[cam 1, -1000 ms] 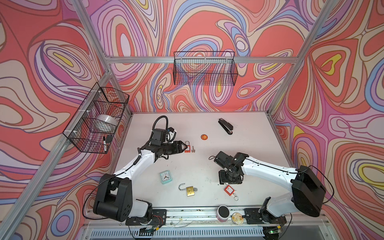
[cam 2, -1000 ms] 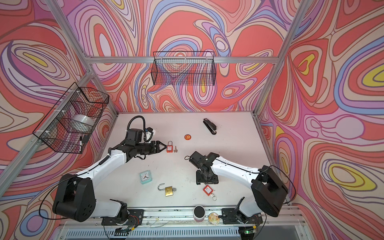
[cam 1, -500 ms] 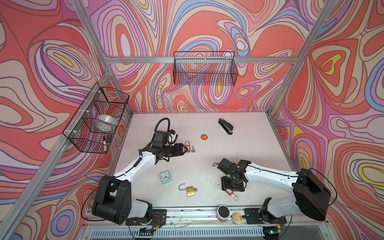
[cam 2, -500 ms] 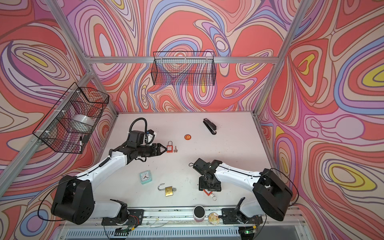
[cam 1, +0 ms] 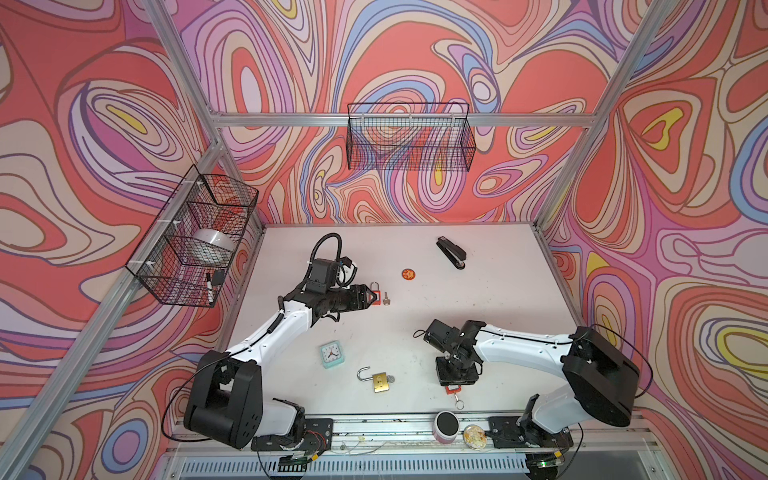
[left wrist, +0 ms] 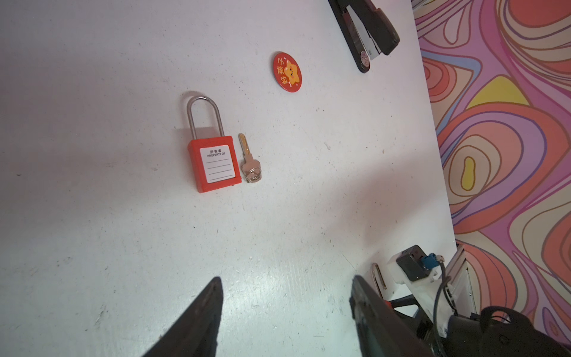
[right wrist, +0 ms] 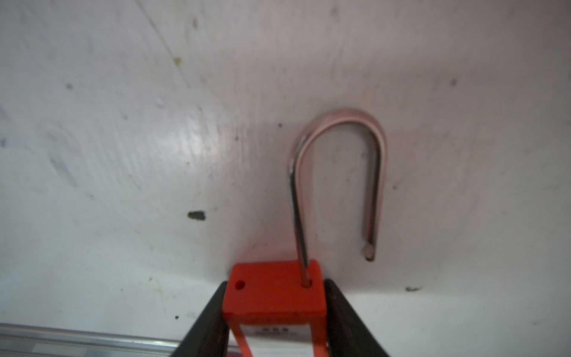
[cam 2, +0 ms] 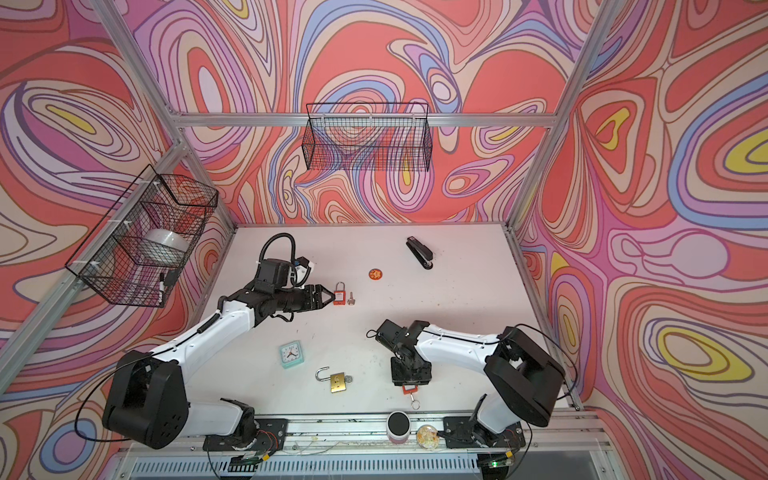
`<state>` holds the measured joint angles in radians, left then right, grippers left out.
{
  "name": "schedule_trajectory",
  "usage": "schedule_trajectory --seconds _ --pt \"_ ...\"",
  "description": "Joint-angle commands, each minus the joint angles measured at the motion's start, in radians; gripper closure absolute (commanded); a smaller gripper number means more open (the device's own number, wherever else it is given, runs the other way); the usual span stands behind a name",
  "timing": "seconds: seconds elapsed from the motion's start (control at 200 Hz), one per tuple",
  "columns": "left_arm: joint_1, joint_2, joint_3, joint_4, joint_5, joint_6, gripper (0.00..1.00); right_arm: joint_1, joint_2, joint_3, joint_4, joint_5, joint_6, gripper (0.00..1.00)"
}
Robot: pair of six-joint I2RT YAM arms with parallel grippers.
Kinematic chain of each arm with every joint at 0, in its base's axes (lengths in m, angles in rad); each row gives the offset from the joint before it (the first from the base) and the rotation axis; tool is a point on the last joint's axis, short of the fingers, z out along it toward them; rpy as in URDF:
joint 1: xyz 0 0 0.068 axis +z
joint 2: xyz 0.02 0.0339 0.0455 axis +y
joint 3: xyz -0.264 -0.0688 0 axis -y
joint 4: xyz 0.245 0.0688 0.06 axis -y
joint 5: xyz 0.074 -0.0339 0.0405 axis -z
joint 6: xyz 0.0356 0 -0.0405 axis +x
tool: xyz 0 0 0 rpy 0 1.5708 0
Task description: Lock with the key
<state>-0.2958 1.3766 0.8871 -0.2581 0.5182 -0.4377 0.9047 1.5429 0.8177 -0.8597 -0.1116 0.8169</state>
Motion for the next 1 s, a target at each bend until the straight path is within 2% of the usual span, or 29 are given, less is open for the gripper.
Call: schedule_trajectory --seconds 0.0,0.15,0.31,0.491,0.631,0.996 --pt "-0.008 0.010 0.030 -0.040 -0.005 0.003 0.33 0.020 0.046 0.024 -0.021 0.035 -0.029 0.62" --pt "-0.008 0.004 0.033 -0.024 0.028 -0.032 0.33 0.020 0.035 0.069 -0.049 0.086 -0.062 0.75" --pt "-0.007 0.000 0.014 0.052 0.083 -0.094 0.33 0.021 0.028 0.155 -0.071 0.128 -0.132 0.78" --pt "-0.008 0.024 0.004 0.131 0.139 -0.161 0.33 0.015 0.039 0.251 0.011 0.130 -0.264 0.80" --pt "-0.008 0.014 0.003 0.146 0.155 -0.179 0.33 -0.012 0.051 0.308 0.082 0.108 -0.358 0.81" --pt "-0.007 0.012 0.011 0.146 0.208 -0.187 0.34 -0.124 0.108 0.468 0.171 -0.047 -0.607 0.83"
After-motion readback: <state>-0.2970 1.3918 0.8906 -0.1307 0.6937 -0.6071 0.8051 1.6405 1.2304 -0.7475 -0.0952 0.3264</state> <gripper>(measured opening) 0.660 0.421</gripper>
